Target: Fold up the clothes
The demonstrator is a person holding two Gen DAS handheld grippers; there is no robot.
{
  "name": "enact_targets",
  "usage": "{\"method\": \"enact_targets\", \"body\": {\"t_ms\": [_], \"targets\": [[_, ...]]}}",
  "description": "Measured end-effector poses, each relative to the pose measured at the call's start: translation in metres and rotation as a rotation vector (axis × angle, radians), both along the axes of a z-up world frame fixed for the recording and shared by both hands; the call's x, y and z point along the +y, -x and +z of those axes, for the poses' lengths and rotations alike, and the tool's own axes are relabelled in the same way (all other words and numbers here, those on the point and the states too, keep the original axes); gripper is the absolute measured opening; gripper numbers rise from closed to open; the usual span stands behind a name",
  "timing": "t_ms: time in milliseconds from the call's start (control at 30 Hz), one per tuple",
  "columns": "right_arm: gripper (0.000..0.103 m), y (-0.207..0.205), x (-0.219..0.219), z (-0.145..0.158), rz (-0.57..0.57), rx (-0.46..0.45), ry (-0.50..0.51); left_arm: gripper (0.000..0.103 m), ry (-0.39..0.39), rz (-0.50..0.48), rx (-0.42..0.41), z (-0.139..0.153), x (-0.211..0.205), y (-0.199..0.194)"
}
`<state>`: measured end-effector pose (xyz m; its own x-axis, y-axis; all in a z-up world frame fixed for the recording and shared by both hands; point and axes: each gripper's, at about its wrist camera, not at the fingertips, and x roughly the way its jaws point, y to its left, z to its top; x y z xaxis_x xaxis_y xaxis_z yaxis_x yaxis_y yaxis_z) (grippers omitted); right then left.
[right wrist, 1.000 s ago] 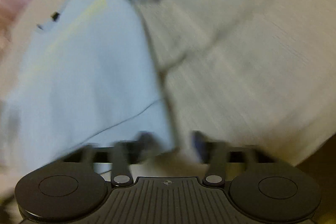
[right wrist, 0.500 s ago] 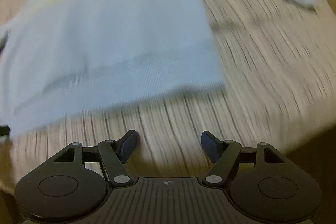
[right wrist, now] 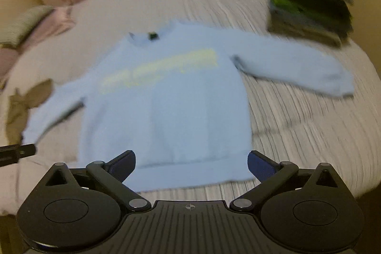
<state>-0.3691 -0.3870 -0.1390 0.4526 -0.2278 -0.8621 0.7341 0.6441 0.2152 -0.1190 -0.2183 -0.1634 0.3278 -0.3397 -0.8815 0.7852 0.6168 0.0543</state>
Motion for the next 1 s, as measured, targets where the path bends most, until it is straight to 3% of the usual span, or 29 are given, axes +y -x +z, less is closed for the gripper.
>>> {"method": "enact_targets", "body": {"t_ms": [133, 400, 500, 733, 1000], "targets": [[0.102, 0.016, -0.009, 0.021, 0.047, -0.029, -0.031, 0.062, 0.015, 0.063, -0.040, 0.029, 0.001, 0.048], [0.102, 0.076, -0.008, 0.023, 0.201, 0.051, 0.065, 0.063, 0.039, 0.154, -0.037, 0.050, -0.001, 0.134], [0.102, 0.090, -0.009, 0.014, 0.244, 0.065, 0.045, 0.063, 0.037, 0.194, -0.039, 0.050, 0.002, 0.159], [0.102, 0.111, 0.004, 0.013, 0.350, 0.056, 0.040, 0.064, 0.028, 0.241, -0.051, 0.055, 0.018, 0.201], [0.102, 0.131, 0.020, 0.021, 0.372, 0.045, 0.036, 0.069, 0.023, 0.249, -0.091, 0.068, 0.032, 0.229]]}}
